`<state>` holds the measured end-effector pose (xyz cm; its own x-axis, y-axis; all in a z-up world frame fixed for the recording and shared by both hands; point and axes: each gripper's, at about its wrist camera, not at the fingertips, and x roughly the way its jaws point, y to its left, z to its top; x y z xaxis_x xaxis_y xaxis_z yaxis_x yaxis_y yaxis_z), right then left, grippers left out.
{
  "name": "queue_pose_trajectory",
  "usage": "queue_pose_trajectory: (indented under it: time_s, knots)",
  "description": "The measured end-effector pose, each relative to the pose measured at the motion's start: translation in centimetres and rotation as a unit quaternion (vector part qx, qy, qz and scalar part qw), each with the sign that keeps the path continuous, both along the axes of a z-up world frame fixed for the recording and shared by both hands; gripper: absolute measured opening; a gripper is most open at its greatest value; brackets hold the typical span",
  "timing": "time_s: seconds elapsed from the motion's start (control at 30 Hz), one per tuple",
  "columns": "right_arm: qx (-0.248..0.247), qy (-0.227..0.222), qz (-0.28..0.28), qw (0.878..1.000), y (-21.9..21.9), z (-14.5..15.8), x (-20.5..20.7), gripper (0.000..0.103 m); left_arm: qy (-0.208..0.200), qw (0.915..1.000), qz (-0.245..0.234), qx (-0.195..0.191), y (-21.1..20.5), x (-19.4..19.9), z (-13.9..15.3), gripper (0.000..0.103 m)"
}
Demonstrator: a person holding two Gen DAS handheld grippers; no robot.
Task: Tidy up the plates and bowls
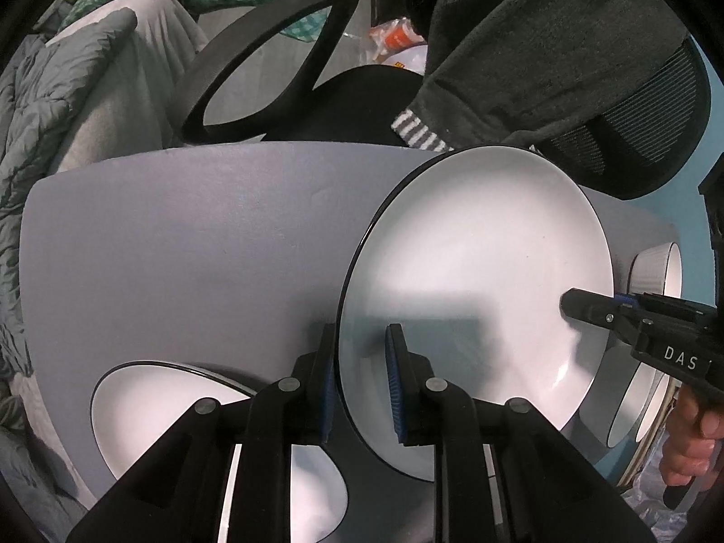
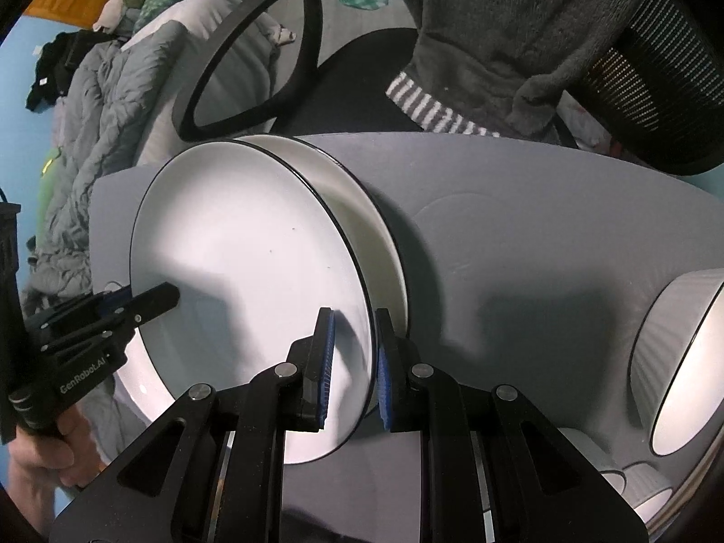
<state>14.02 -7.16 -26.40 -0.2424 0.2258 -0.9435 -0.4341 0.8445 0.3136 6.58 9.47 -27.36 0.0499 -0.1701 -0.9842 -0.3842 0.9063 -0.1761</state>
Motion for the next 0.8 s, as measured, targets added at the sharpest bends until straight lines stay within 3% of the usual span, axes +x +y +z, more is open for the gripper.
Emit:
queue_pose_trajectory:
  time_s: [0.17,0.37,0.63,0.8]
  knots:
    - [-0.009,0.008,-0.002,1.0,0.0,0.0,0.5,0.018,0.003,0.9999,-0.013,0.01,-0.4,0.5,-0.3,0.019]
    - [-0.011,0.023,0.0,1.0,0.8,0.1,0.9,0.032,0.005,0.9997,-0.021,0.01,-0.5,1.0,-0.6,0.02]
    - [-0.024,0.048,-0.01,0.999,1.4,0.1,1.0,0.049,0.006,0.9998,-0.002,0.019,0.4,0.3,-0.2,0.046]
    - [-0.034,0.057,-0.01,0.998,1.9,0.3,0.6,0.063,-0.003,0.9997,0.01,0.023,1.2,-0.5,0.7,0.051]
